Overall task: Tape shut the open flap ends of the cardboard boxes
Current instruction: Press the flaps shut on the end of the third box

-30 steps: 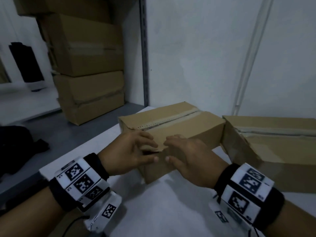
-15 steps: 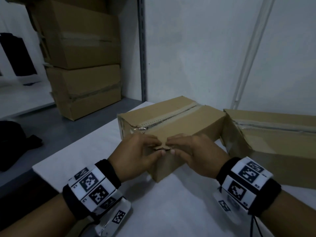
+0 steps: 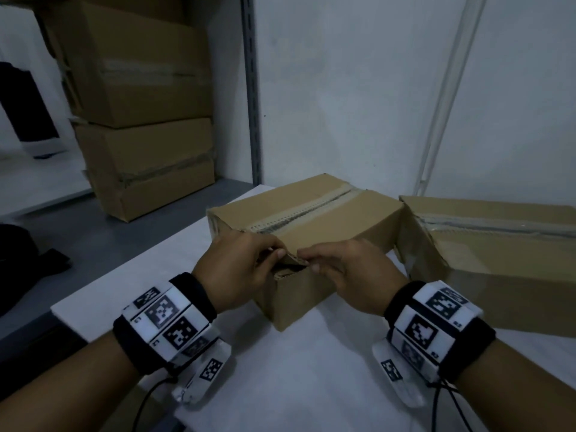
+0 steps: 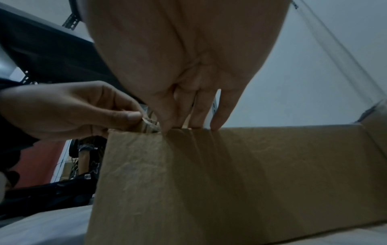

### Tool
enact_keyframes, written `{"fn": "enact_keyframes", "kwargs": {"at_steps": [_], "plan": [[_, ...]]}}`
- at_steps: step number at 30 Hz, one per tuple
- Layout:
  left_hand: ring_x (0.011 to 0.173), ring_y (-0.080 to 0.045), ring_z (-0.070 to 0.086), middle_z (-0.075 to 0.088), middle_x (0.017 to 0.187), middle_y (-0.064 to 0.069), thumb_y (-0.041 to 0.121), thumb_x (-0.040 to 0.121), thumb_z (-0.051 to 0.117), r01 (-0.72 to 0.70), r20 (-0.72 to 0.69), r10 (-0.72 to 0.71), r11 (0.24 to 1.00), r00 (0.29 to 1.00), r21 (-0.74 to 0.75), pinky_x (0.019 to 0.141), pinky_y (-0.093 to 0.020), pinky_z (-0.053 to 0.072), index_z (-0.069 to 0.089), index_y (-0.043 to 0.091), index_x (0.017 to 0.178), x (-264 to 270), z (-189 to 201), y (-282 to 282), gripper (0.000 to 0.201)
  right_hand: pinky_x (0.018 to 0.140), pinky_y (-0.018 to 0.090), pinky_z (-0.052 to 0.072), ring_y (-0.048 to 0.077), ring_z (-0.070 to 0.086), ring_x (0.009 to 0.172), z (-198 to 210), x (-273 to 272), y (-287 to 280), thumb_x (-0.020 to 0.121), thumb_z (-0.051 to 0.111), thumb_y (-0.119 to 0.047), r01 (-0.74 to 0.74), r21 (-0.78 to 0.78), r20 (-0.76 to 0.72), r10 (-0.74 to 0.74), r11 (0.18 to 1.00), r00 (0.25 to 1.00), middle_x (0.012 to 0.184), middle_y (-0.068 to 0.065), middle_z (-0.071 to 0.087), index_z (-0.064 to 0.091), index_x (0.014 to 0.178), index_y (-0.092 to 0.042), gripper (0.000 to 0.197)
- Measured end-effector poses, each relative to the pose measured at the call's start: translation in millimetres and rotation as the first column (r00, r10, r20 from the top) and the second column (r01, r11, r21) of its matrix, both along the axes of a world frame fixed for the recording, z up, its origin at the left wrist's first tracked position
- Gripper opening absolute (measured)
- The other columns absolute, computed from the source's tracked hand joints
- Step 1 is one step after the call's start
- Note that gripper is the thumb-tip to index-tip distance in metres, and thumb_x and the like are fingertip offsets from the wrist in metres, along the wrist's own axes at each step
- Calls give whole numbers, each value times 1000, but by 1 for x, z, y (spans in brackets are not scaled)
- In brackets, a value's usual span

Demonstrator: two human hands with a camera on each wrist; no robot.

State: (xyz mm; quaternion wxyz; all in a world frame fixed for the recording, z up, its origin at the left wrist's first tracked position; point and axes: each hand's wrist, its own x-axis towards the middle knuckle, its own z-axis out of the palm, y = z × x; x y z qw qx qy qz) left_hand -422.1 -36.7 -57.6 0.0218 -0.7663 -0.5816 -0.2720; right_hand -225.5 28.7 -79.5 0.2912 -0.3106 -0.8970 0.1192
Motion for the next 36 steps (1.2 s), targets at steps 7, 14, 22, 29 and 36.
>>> {"fn": "enact_keyframes", "kwargs": {"at_steps": [7, 14, 22, 29, 36], "plan": [[65, -8, 56, 72, 81, 5, 31, 93, 50, -1, 14, 0, 1000, 1000, 15, 54, -17, 36, 72, 23, 89, -1, -5, 3, 24, 79, 45, 57, 27, 70, 86, -9, -5, 6, 85, 67, -6, -35, -30, -94, 32, 999, 995, 92, 10, 75, 75, 100, -15, 19], [60, -16, 58, 69, 60, -1, 53, 89, 41, -77, -11, 76, 994, 997, -71, 49, -26, 37, 75, 19, 74, -6, -5, 2, 50, 98, 32, 51, 16, 66, 110, -1, -3, 2, 87, 63, -3, -40, -50, 8, 41, 998, 999, 116, 2, 72, 75, 105, -14, 24], [78, -5, 62, 74, 93, 10, 45, 93, 47, 3, -109, -19, 990, 994, -143, 59, -13, 39, 71, 29, 96, 0, -4, -3, 30, 103, 31, 43, 21, 61, 113, 15, 0, -6, 96, 55, -29, -43, -95, 133, 56, 995, 990, 119, 8, 70, 71, 114, -12, 30], [83, -18, 62, 71, 85, 0, 51, 85, 31, -68, -202, 59, 997, 978, -38, 63, -30, 43, 69, 17, 80, 11, -14, 1, 51, 86, 43, 50, 24, 70, 87, -4, -11, -2, 91, 55, -27, -100, 106, 127, 86, 989, 988, 96, 5, 75, 76, 97, -13, 25], [77, -27, 58, 64, 76, -4, 44, 84, 28, -18, -214, 8, 999, 977, -43, 62, -32, 40, 57, 13, 65, 12, -21, 1, 47, 84, 15, 29, 22, 65, 88, -2, -6, -5, 90, 58, -20, -95, 136, 132, 77, 986, 988, 108, 5, 75, 76, 103, -16, 23]]}}
